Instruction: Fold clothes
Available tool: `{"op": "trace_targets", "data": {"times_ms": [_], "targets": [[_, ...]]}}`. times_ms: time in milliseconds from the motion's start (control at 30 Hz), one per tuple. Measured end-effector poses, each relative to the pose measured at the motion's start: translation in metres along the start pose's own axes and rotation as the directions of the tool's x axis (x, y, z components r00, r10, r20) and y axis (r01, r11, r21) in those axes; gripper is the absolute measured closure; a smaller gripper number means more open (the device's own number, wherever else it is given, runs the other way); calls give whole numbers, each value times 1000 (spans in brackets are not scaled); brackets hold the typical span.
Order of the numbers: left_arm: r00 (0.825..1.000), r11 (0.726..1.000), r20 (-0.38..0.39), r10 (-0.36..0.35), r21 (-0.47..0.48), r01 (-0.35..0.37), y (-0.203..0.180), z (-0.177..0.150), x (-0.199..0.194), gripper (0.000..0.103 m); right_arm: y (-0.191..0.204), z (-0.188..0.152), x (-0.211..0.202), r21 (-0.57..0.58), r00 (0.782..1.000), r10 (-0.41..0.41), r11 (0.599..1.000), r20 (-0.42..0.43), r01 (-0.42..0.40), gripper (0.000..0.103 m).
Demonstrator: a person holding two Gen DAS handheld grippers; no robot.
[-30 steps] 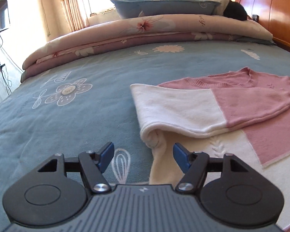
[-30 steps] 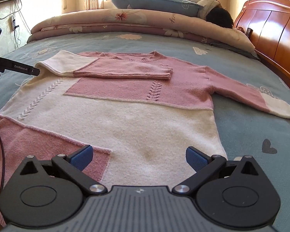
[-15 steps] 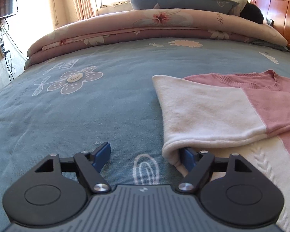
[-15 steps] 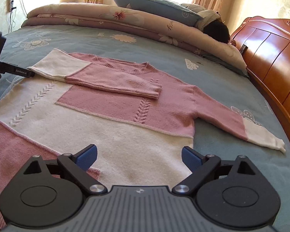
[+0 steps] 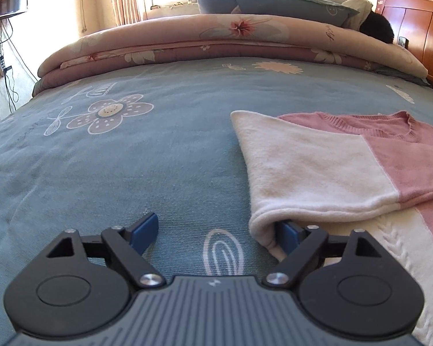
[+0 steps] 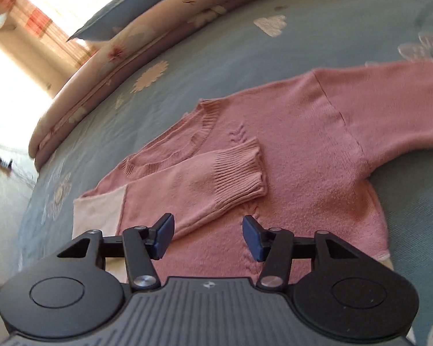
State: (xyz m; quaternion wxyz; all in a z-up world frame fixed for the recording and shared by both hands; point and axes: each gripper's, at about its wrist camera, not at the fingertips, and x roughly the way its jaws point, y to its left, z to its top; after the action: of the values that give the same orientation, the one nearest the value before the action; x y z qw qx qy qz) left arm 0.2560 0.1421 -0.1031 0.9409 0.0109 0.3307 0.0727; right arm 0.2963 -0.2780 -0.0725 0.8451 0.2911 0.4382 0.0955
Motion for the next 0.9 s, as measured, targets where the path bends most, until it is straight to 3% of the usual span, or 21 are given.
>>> {"op": "trace_targets", "data": {"times_ms": [133, 233, 300, 333, 367, 600, 733, 833, 900], "targets": [[1000, 1000, -2, -1, -10, 1, 2, 0, 3, 12, -25, 14, 28, 181, 999, 45, 982, 19, -48, 45], [1000, 1000, -4, -6, -16, 6, 3, 0, 4, 11, -29, 19, 40, 211, 997, 53, 976, 49, -62, 47], [1000, 1000, -4, -7, -18, 7, 3, 0, 4, 11, -26, 19, 43, 191, 998, 13, 981, 61, -24, 65], [1000, 1000, -4, -7, -18, 7, 3, 0, 4, 11, -24, 19, 42, 175, 998, -17, 985, 60, 6, 84], [1000, 1000, -4, -7, -18, 7, 3, 0, 4, 11, -23, 18, 41, 153, 998, -30, 988, 64, 20, 86], [1000, 1000, -5, -7, -20, 7, 3, 0, 5, 9, -17, 23, 28, 100, 994, -50, 994, 101, 40, 89], [1000, 1000, -10, -11, -23, 11, 4, 1, 5, 9, -17, 19, 38, 62, 992, -109, 993, 71, 104, 89], [999, 999, -29, -30, -23, 29, 5, 4, -1, 10, -12, 22, 27, 49, 989, -135, 990, 58, 132, 82], [997, 997, -29, -78, -1, 78, 4, 6, -8, 10, -4, 24, 11, -3, 982, -175, 984, 69, 176, 79]]}}
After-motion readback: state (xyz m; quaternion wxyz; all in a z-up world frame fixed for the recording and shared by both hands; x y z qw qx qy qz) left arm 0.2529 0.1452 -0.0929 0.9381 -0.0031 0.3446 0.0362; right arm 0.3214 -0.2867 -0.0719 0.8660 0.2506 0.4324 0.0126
